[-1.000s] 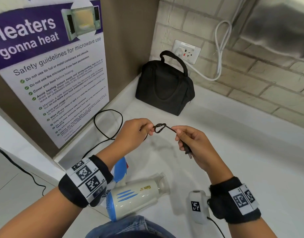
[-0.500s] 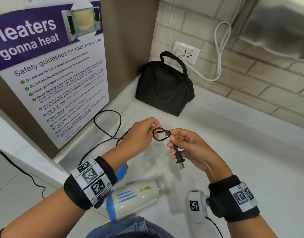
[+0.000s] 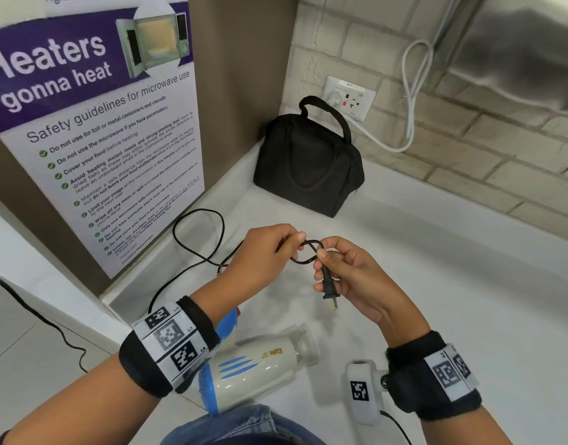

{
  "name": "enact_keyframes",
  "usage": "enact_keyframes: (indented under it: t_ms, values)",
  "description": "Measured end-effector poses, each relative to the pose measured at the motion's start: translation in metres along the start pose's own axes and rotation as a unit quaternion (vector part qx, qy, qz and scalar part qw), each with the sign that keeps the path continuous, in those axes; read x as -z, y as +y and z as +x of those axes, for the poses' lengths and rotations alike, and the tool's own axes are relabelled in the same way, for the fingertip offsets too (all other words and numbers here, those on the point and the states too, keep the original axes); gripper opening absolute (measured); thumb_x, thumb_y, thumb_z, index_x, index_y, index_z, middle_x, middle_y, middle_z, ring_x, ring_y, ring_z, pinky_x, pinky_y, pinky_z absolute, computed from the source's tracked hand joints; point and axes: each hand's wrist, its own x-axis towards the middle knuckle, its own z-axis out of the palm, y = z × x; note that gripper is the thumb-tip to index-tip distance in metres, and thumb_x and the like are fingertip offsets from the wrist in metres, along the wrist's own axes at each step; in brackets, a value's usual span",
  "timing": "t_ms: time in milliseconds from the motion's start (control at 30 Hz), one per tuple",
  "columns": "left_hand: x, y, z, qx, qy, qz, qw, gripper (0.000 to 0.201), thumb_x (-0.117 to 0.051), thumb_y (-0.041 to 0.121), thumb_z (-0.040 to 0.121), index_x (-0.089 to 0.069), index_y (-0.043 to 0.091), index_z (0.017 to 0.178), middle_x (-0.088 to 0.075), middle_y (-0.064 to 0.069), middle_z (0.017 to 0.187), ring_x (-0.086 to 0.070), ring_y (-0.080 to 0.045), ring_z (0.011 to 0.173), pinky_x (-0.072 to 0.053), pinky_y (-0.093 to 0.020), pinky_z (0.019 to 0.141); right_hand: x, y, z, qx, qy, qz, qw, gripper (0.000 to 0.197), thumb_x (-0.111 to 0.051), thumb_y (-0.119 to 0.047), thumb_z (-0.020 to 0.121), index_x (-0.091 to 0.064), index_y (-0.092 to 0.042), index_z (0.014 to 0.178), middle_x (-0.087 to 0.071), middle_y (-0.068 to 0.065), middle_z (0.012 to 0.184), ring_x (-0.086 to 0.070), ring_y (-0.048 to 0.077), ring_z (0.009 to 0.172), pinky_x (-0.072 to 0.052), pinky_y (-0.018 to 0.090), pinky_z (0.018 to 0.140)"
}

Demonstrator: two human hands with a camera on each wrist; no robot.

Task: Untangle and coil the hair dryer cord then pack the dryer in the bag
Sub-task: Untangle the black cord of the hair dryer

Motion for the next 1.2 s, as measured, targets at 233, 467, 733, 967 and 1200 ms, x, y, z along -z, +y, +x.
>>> enact_keyframes:
  t_ms: [233, 467, 733, 967, 1200]
  values:
    - [0.001, 0.003, 0.006, 0.040, 0.045, -0.008, 0.998, 0.028, -0.043, 0.027, 0.098, -0.062, 0.008, 0.089, -0.070, -0.003, 0.076, -0.055, 0.002, 0.057, -0.039, -0.001, 0.057, -0.002, 0.000, -0.005, -0.006, -0.070, 0.050, 0.996, 0.015, -0.059, -0.011, 0.087, -0.054, -0.012, 0.101, -0.066, 0.010, 0.083, -0.065, 0.023, 0.081, -0.055, 0.035, 0.081]
    - [0.009, 0.003, 0.003, 0.021, -0.072, -0.038, 0.996, 0.018, -0.054, 0.020, 0.094, -0.065, 0.019, 0.108, -0.060, 0.011, 0.068, -0.059, 0.006, 0.054, -0.044, -0.006, 0.052, -0.003, 0.001, -0.005, -0.019, -0.034, 0.028, 0.999, 0.020, -0.067, -0.012, 0.077, -0.056, -0.014, 0.094, -0.066, 0.009, 0.082, -0.069, 0.031, 0.089, -0.055, 0.031, 0.077]
    - [0.003, -0.004, 0.006, 0.069, -0.025, 0.028, 0.997, 0.018, -0.049, 0.032, 0.095, -0.052, 0.015, 0.090, -0.064, 0.001, 0.065, -0.054, -0.008, 0.046, -0.039, -0.013, 0.049, -0.010, 0.007, 0.001, -0.004, 0.007, 0.027, 1.000, 0.012, -0.059, -0.009, 0.088, -0.057, -0.009, 0.076, -0.070, 0.010, 0.088, -0.071, 0.027, 0.089, -0.057, 0.031, 0.081]
    - [0.004, -0.005, 0.008, 0.107, 0.026, 0.010, 0.994, 0.023, -0.038, 0.028, 0.099, -0.044, 0.006, 0.095, -0.059, -0.003, 0.058, -0.055, -0.006, 0.043, -0.039, -0.014, 0.041, -0.009, 0.005, 0.000, 0.000, 0.005, 0.055, 0.998, 0.008, -0.060, 0.000, 0.085, -0.055, -0.004, 0.088, -0.073, 0.014, 0.095, -0.071, 0.020, 0.088, -0.056, 0.021, 0.076]
    - [0.004, 0.003, 0.002, 0.088, -0.017, -0.026, 0.996, 0.020, -0.043, 0.036, 0.097, -0.047, 0.016, 0.101, -0.070, 0.000, 0.070, -0.051, -0.001, 0.047, -0.035, -0.011, 0.048, -0.001, 0.009, 0.006, -0.029, 0.107, 0.011, 0.994, 0.010, -0.060, -0.018, 0.091, -0.055, -0.017, 0.082, -0.067, 0.004, 0.073, -0.060, 0.009, 0.054, -0.052, 0.020, 0.057]
